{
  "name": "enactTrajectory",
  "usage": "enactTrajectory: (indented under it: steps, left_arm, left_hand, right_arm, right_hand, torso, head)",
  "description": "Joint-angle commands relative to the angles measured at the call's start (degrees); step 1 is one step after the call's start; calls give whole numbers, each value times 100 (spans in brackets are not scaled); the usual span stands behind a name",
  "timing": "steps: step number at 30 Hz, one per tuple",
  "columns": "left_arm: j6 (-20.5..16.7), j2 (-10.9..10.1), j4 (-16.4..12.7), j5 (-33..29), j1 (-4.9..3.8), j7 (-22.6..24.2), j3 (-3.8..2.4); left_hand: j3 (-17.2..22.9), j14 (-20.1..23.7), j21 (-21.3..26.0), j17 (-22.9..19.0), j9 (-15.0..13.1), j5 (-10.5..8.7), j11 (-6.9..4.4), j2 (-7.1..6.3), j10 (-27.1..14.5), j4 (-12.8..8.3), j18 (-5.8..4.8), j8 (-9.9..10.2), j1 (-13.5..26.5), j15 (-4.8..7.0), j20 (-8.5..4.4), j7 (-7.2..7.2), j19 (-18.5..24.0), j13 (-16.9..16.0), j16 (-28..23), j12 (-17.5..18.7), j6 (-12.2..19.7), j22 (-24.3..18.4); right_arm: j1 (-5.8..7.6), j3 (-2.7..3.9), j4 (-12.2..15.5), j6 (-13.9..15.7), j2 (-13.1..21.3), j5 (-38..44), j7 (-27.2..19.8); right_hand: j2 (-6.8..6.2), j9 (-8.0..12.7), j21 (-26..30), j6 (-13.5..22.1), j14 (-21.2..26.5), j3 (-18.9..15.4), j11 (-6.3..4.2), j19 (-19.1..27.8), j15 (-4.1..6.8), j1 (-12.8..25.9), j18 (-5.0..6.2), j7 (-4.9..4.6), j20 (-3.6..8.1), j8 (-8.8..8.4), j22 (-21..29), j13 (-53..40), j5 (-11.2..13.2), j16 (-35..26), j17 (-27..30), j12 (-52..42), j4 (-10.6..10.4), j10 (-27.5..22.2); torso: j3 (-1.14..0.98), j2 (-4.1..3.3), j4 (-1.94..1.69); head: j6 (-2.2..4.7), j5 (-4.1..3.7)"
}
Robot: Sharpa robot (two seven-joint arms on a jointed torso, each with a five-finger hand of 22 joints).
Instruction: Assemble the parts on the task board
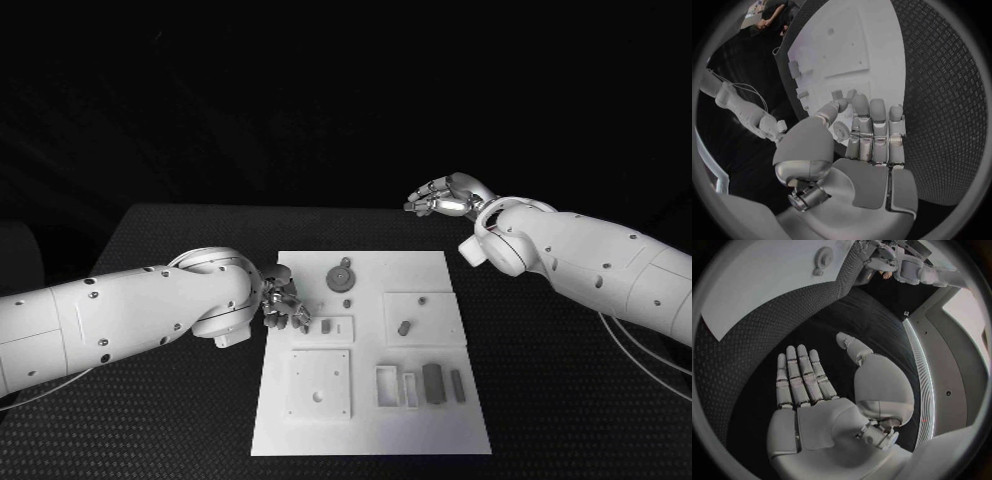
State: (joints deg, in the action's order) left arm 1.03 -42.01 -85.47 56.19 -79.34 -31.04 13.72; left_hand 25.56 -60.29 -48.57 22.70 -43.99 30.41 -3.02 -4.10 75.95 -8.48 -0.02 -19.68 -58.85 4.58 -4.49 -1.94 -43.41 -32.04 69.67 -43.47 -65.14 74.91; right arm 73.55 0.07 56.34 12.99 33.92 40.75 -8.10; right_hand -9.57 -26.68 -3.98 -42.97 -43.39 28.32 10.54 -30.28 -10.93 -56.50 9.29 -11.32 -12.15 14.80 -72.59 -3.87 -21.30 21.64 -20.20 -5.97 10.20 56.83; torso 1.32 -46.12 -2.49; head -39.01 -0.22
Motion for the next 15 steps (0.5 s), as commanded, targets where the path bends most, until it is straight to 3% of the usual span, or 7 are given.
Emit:
enactTrajectory:
  steps: [1, 15]
  left_arm:
    - [-78, -4, -21, 15, 3, 85, -4]
    - [-138, -5, -25, 43, 8, 109, -4]
  left_hand:
    - [774, -34, -30, -7, -8, 24, -112, -15, 75, -806, 3, 2, -55, 3, -529, 1, -29, 6, 21, 25, -52, 113]
    - [774, -41, -33, -7, -14, 25, -116, -20, 78, -805, 3, 8, -58, 6, -531, 3, -37, 7, 23, 27, -56, 112]
  right_arm:
    - [-3, 1, 2, -36, -4, 0, -65]
    - [-3, 1, 1, -39, -1, -2, -65]
  right_hand:
    - [36, 9, 23, 48, 3, -10, -5, -13, -40, 11, -111, -74, 7, 28, -5, -9, -36, -36, 9, 21, -21, 46]
    - [37, 12, 24, 49, 4, -11, -5, -12, -40, 13, -112, -74, 7, 30, -8, -9, -36, -38, 10, 25, -21, 48]
  torso:
    - [-3, -1, 1]
    - [-2, 0, 1]
  head:
    - [3, 2]
    - [1, 0]
